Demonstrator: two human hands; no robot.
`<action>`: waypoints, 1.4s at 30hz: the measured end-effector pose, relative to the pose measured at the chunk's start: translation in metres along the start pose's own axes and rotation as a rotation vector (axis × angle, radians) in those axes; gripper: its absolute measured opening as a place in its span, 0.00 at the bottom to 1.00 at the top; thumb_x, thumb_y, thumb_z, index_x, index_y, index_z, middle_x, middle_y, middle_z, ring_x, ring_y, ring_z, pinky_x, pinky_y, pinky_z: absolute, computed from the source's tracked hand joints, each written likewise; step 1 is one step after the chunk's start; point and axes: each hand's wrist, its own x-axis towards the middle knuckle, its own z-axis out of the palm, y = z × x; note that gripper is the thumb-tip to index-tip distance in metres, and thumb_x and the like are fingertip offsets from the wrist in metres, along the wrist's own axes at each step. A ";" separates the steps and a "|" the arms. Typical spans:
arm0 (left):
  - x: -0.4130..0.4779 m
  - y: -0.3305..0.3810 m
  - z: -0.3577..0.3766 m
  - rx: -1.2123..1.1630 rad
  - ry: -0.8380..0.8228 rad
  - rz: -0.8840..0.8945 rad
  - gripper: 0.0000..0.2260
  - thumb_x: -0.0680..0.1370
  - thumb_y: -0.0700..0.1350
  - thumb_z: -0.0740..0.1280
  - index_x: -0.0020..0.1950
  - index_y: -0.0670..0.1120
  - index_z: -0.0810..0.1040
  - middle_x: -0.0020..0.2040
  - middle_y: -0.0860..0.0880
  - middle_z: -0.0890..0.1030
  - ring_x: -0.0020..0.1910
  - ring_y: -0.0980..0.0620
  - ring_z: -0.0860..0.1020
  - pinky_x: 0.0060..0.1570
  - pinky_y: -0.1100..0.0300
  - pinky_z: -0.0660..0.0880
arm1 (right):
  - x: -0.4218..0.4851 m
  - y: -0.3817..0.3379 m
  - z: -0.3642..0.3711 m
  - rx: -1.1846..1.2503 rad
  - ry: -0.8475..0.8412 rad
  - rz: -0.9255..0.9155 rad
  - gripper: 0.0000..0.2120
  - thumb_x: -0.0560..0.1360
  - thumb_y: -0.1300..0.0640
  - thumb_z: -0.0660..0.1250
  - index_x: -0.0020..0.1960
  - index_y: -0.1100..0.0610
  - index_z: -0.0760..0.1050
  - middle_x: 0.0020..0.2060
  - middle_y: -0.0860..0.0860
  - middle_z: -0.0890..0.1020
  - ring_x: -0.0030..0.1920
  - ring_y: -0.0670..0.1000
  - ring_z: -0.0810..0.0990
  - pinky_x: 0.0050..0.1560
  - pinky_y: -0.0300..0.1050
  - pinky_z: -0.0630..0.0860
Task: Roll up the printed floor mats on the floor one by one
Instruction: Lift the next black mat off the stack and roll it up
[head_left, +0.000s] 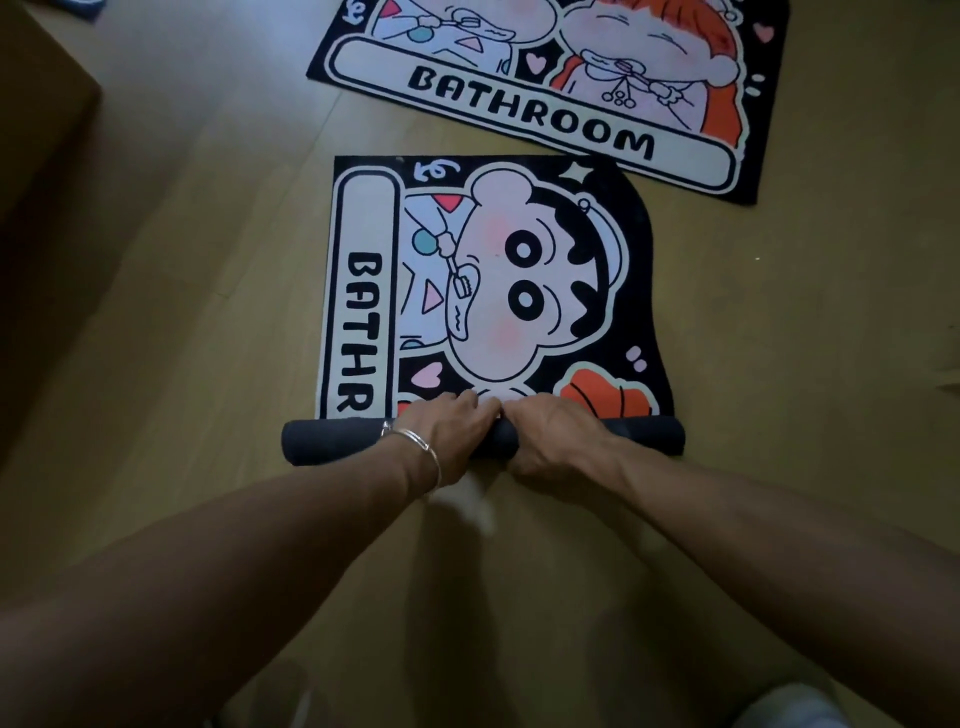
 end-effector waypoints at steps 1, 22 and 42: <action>-0.001 0.001 0.001 0.000 0.022 -0.004 0.21 0.74 0.42 0.68 0.63 0.47 0.64 0.56 0.46 0.73 0.52 0.46 0.76 0.49 0.53 0.76 | 0.001 0.001 -0.002 0.013 0.004 -0.007 0.12 0.71 0.58 0.69 0.49 0.50 0.67 0.44 0.50 0.76 0.44 0.52 0.77 0.42 0.45 0.75; 0.018 -0.008 -0.015 0.060 0.011 0.079 0.22 0.75 0.46 0.68 0.67 0.49 0.64 0.57 0.47 0.77 0.53 0.46 0.78 0.50 0.56 0.72 | 0.005 0.002 -0.002 -0.036 0.181 0.020 0.19 0.71 0.55 0.69 0.59 0.53 0.68 0.53 0.52 0.76 0.53 0.53 0.76 0.54 0.50 0.75; 0.030 -0.022 -0.020 -0.069 -0.027 0.105 0.20 0.74 0.48 0.69 0.63 0.48 0.67 0.54 0.47 0.77 0.50 0.47 0.77 0.53 0.53 0.76 | 0.015 0.007 -0.006 -0.200 0.264 -0.057 0.18 0.71 0.53 0.67 0.58 0.51 0.65 0.51 0.51 0.71 0.51 0.52 0.70 0.55 0.49 0.66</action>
